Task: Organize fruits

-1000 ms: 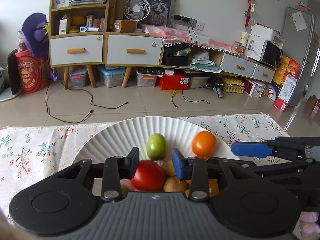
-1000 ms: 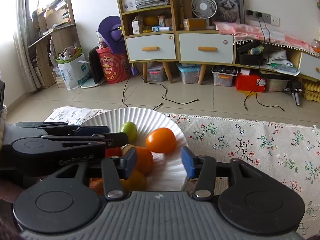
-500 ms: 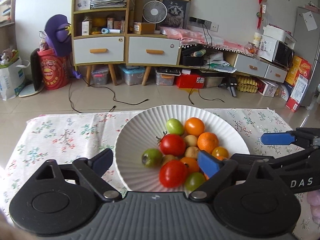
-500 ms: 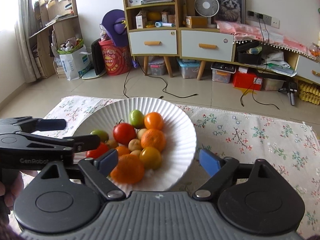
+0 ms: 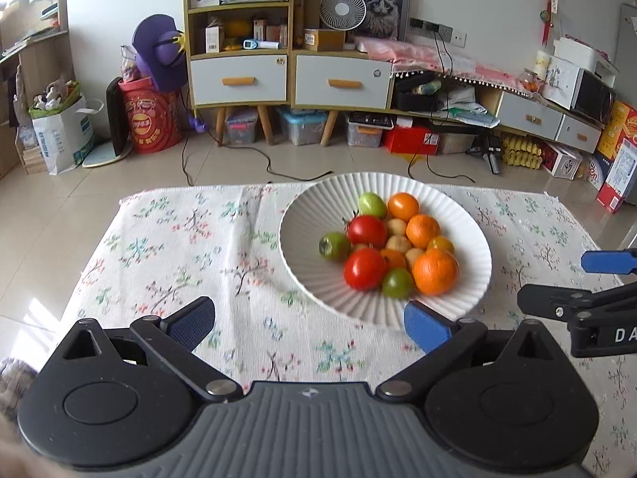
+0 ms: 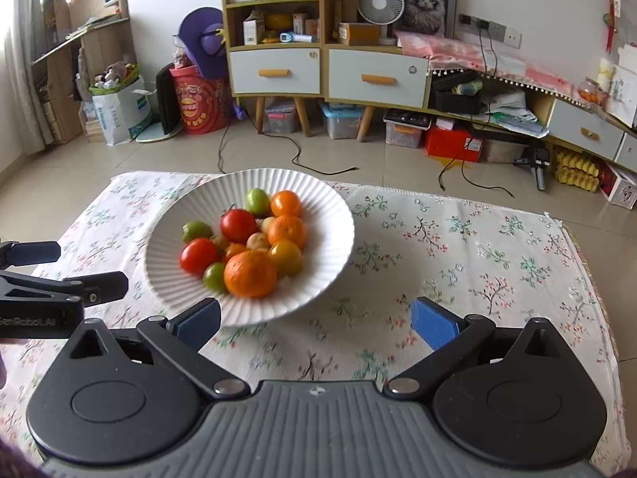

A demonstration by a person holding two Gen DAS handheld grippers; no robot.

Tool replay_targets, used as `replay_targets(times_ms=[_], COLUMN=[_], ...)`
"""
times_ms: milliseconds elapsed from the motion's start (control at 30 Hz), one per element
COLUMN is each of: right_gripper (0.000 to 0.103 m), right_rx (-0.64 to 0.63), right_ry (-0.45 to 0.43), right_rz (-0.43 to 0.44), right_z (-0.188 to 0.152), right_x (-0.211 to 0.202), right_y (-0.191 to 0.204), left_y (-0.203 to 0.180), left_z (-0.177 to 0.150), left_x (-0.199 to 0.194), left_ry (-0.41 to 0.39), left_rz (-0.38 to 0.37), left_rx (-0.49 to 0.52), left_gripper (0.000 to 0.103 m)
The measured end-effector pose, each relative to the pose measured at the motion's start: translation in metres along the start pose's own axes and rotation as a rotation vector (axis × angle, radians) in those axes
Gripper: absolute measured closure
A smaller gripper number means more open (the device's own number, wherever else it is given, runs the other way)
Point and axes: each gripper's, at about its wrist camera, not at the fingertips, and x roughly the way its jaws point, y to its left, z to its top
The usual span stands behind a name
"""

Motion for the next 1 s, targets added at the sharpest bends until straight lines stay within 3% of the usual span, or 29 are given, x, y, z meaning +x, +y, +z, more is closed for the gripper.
replay_targets(times_ms=[367,633,1000], right_gripper=[0.001,0.001,0.001], right_rx=[-0.013,0.029,-0.003], right_ry=[0.010,0.050,0.009], right_rz=[-0.077,-0.088,-0.089], right_z=[-0.034,-0.052,-0.060], right_x=[-0.019,-0.016,-0.020], right_y=[0.016,0.014,0.028], left_y=[0.004,0.004,-0.006], left_z=[-0.030,-0.045,-0.059], left_x=[-0.016,-0.015,-0.032], left_ry=[0.054,0.096,0.061], left_rz=[0.080,0.108,0.131], left_rx=[-0.054,-0.063,-0.043], left_gripper=[0.000,0.000,0.000])
